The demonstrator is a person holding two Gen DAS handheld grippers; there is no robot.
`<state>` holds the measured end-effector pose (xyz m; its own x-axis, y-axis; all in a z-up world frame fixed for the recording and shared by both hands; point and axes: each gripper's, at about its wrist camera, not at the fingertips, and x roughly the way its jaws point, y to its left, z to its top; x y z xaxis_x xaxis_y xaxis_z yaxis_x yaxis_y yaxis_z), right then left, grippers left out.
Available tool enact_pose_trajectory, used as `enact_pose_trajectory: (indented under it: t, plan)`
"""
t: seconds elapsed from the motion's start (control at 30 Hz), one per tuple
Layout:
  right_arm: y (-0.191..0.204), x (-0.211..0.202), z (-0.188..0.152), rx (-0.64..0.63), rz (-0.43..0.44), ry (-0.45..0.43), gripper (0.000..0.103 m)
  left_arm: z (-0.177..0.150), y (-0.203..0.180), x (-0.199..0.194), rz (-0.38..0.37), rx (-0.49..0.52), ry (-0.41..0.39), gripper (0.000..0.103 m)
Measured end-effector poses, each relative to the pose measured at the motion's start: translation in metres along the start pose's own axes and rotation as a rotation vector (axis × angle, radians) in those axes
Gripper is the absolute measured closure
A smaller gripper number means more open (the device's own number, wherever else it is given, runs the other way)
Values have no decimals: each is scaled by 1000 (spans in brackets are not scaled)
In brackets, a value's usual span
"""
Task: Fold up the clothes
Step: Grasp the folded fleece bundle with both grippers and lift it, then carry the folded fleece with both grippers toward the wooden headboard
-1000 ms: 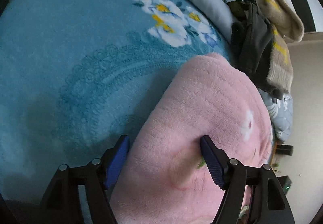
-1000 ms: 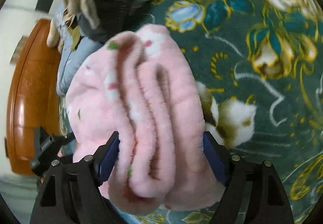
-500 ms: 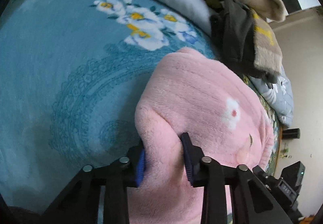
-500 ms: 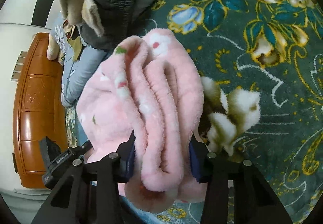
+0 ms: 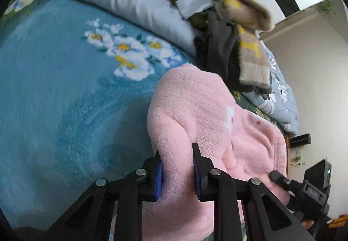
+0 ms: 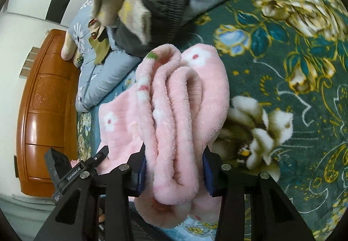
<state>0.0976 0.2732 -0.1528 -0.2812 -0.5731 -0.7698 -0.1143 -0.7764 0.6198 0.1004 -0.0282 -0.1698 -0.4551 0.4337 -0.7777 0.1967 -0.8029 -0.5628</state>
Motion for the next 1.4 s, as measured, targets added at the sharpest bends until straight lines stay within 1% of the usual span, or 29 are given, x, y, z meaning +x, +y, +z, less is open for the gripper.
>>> enact_pose_trajectory:
  t: [0.07, 0.23, 0.37, 0.43, 0.6, 0.7, 0.83, 0.93, 1.03, 1.1, 1.2, 1.27, 1.4]
  plan:
    - [14, 3, 3, -16, 7, -1, 60, 5, 2, -13, 7, 18, -20, 80]
    - [54, 21, 11, -69, 26, 15, 60, 26, 24, -41, -1, 1, -60, 80]
    - [97, 53, 15, -128, 52, 56, 60, 51, 67, -62, 2, -53, -86, 79]
    - [124, 76, 14, -163, 71, 88, 60, 63, 92, -75, 11, -82, -100, 79]
    - [194, 140, 6, -246, 131, 176, 60, 94, 173, -115, 44, -174, -148, 80]
    - [240, 182, 0, -295, 168, 233, 60, 113, 216, -143, 98, -191, -184, 80]
    - [305, 240, -13, -370, 214, 304, 60, 138, 275, -179, 128, -248, -223, 80]
    - [342, 276, -23, -416, 233, 348, 60, 154, 314, -200, 156, -289, -253, 80]
    - [371, 309, -34, -428, 256, 378, 60, 168, 350, -219, 196, -321, -269, 80]
    - [390, 330, -41, -436, 271, 399, 60, 182, 370, -230, 236, -322, -272, 80]
    - [417, 361, -52, -446, 295, 428, 60, 203, 389, -244, 271, -309, -291, 80]
    - [428, 374, -59, -448, 317, 439, 60, 218, 399, -253, 296, -296, -307, 80]
    - [438, 394, -71, -459, 334, 449, 60, 245, 414, -267, 354, -253, -335, 80]
